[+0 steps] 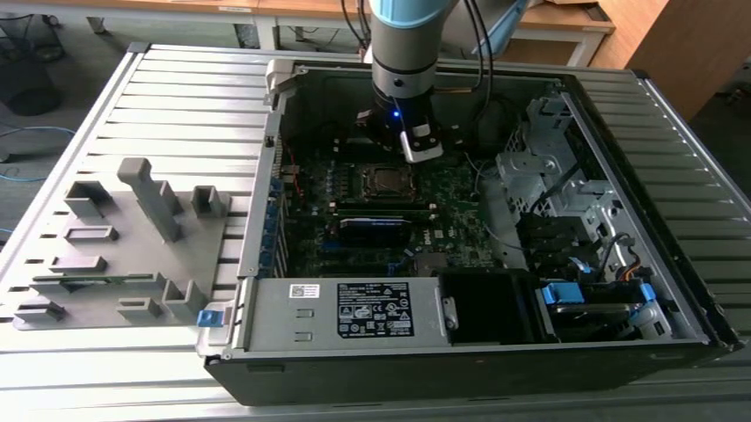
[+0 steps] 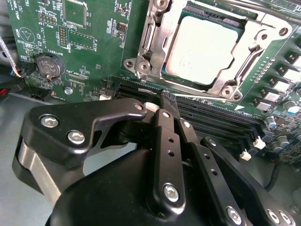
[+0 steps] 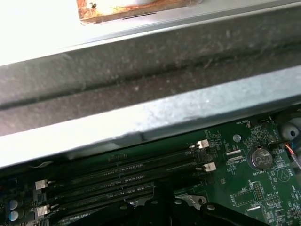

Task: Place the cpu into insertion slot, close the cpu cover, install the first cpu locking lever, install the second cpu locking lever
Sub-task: 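Install the first cpu locking lever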

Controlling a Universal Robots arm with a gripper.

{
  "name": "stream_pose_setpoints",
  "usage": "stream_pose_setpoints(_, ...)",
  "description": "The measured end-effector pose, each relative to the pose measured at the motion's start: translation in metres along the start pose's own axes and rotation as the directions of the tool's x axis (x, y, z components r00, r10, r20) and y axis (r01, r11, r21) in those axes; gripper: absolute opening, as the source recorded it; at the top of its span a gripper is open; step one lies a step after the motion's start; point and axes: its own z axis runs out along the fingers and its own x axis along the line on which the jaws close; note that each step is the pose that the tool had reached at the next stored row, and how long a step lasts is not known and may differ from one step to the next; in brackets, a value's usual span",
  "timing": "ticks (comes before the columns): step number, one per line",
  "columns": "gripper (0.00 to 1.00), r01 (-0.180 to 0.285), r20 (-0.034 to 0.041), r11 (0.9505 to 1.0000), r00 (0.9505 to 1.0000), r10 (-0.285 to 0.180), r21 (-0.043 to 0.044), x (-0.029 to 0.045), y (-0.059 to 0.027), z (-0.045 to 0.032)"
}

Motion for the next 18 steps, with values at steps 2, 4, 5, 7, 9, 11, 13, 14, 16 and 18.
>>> stream_pose_setpoints(2, 0.11, -0.009, 0.0022, 1.0000, 1.0000, 0.009, 0.0003, 0.0000, 0.0000, 0.0000)
stream_pose_setpoints(4, 0.11, -0.015, 0.0038, 0.9999, 0.9999, 0.015, 0.0005, 0.0000, 0.0000, 0.0000)
stream_pose_setpoints(5, 0.11, -0.016, 0.0042, 0.9999, 0.9999, 0.016, 0.0005, 0.0001, 0.0000, 0.0000)
stream_pose_setpoints(7, 0.11, -0.017, 0.0050, 0.9999, 0.9998, 0.017, 0.0004, 0.0006, -0.0001, 0.0000)
stream_pose_setpoints(9, 0.11, -0.016, 0.0065, 0.9999, 0.9998, 0.016, 0.0001, 0.0013, -0.0003, -0.0001)
stream_pose_setpoints(11, 0.11, -0.016, 0.0084, 0.9999, 0.9998, 0.016, 0.0004, 0.0017, -0.0004, -0.0001)
stream_pose_setpoints(13, 0.11, -0.015, 0.0102, 0.9999, 0.9998, 0.015, 0.0016, 0.0019, -0.0005, -0.0001)
stream_pose_setpoints(14, 0.11, -0.015, 0.0105, 0.9999, 0.9998, 0.015, 0.0015, 0.0019, -0.0005, 0.0000)
stream_pose_setpoints(16, 0.11, -0.015, 0.0106, 0.9999, 0.9998, 0.015, 0.0015, 0.0019, -0.0005, -0.0001)
stream_pose_setpoints(18, 0.11, -0.015, 0.0107, 0.9999, 0.9998, 0.015, 0.0015, 0.0019, -0.0005, 0.0000)
